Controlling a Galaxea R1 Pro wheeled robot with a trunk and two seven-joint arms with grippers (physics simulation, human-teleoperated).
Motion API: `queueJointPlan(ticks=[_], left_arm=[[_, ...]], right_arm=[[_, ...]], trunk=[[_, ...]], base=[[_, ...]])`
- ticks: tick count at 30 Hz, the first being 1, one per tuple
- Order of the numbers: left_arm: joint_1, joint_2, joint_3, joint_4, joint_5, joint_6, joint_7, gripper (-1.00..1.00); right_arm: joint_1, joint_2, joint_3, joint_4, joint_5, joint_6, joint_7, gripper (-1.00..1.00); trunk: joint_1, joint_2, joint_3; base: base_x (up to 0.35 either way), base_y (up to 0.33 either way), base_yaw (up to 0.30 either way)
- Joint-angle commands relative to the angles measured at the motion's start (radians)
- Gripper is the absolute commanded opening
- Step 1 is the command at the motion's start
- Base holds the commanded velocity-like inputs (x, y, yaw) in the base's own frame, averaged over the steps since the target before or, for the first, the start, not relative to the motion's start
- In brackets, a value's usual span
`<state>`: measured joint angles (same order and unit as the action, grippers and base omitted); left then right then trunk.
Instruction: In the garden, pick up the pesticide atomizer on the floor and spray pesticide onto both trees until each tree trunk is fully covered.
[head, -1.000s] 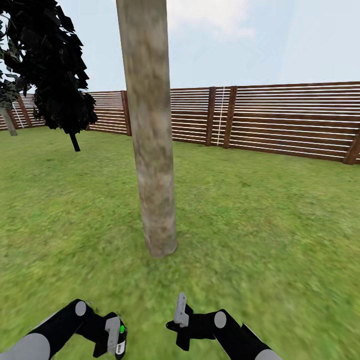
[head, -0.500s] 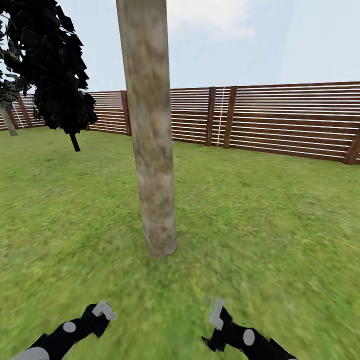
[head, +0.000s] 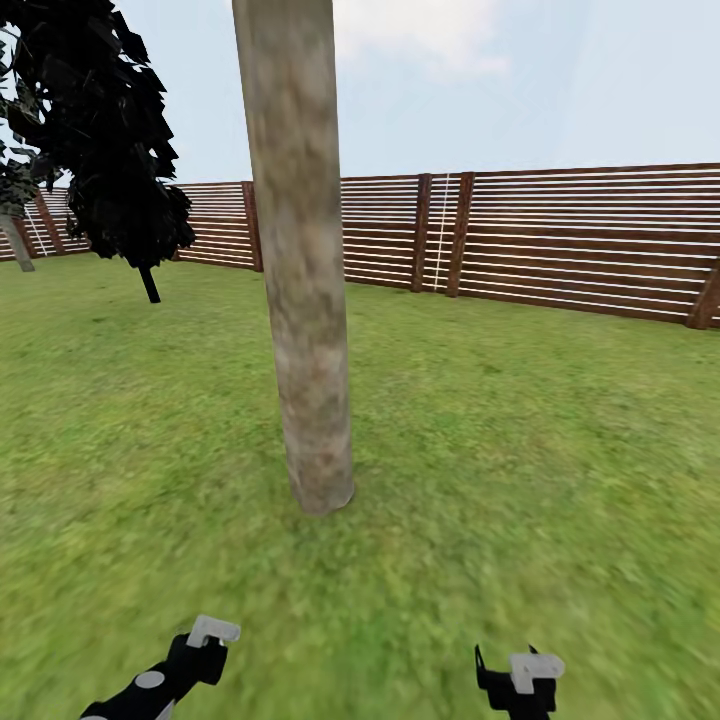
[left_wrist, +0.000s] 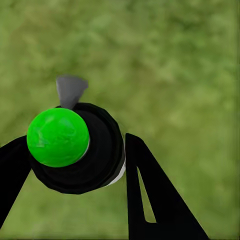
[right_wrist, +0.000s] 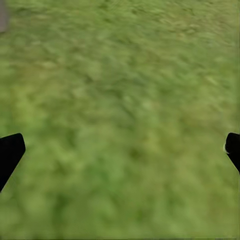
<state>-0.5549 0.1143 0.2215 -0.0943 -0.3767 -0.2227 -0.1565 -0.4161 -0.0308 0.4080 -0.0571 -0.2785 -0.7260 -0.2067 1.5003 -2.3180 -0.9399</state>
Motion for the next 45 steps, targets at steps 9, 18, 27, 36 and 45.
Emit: queueJointPlan(ticks=[9, 18, 27, 36, 45], left_arm=[[-0.001, -0.032, 0.008, -0.052, 0.011, 0.199, 0.027, -1.0], [-0.015, -0.036, 0.007, -0.062, 0.028, 0.29, 0.028, -1.0], [-0.028, -0.036, 0.004, -0.071, 0.028, 0.403, 0.019, -1.0], [-0.061, -0.088, 0.006, -0.263, 0.055, 0.545, 0.021, -1.0], [-0.048, -0.089, 0.008, -0.33, 0.058, 0.545, 0.024, -1.0]], right_arm=[[0.001, 0.003, 0.001, 0.015, -0.009, -0.001, -0.001, 1.0], [0.002, 0.002, 0.0, 0.023, -0.011, -0.001, -0.005, 1.0], [0.002, 0.003, 0.0, 0.021, -0.011, -0.001, -0.003, 1.0], [0.002, 0.003, 0.0, 0.022, -0.009, -0.001, -0.003, 1.0], [0.002, 0.002, 0.002, 0.023, -0.007, -0.001, -0.001, 1.0]], trunk=[[0.0, 0.0, 0.0], [0.0, 0.0, 0.0], [0.0, 0.0, -0.008], [0.0, 0.0, -0.017], [0.0, 0.0, -0.017]], base=[[0.188, -0.091, 0.0], [0.273, -0.163, -0.165], [0.106, -0.012, -0.234], [0.001, 0.0, -0.122], [0.162, 0.0, -0.001]])
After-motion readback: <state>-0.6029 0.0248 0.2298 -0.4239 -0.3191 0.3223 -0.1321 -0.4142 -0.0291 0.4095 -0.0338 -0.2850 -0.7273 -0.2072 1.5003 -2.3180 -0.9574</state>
